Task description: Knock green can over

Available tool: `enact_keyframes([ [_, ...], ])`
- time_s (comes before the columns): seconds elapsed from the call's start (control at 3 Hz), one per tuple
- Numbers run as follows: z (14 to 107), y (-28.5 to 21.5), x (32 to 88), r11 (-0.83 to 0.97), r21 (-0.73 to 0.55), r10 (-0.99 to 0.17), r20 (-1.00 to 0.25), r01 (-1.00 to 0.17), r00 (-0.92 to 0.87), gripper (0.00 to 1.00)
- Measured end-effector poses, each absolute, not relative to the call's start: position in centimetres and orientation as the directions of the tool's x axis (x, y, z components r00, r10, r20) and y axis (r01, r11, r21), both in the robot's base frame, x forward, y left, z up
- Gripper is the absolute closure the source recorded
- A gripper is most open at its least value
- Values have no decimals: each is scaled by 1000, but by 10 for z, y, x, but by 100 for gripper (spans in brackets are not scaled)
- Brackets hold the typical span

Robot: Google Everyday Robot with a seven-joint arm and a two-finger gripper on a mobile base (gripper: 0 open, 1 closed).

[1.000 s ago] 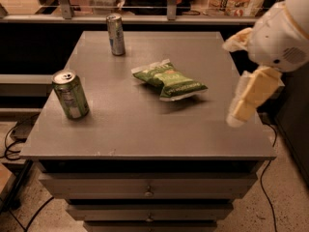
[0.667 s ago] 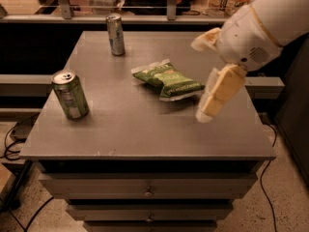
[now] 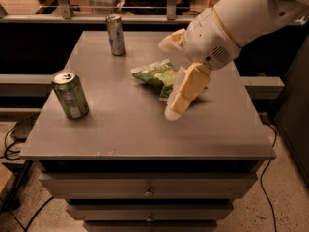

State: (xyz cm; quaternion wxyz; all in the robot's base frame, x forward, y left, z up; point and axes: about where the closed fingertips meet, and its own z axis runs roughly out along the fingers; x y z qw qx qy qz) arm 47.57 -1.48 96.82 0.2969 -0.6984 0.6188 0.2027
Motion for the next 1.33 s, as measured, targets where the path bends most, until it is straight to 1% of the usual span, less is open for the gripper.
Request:
enact_keyframes([
  [0.33, 965, -12, 476, -33, -158, -725, -676, -987, 133, 0],
  [0.67, 955, 13, 481, -14, -156, -654, -745, -988, 127, 0],
  [1.33, 928, 85, 515, -16, -153, -505, -852, -988, 140, 0],
])
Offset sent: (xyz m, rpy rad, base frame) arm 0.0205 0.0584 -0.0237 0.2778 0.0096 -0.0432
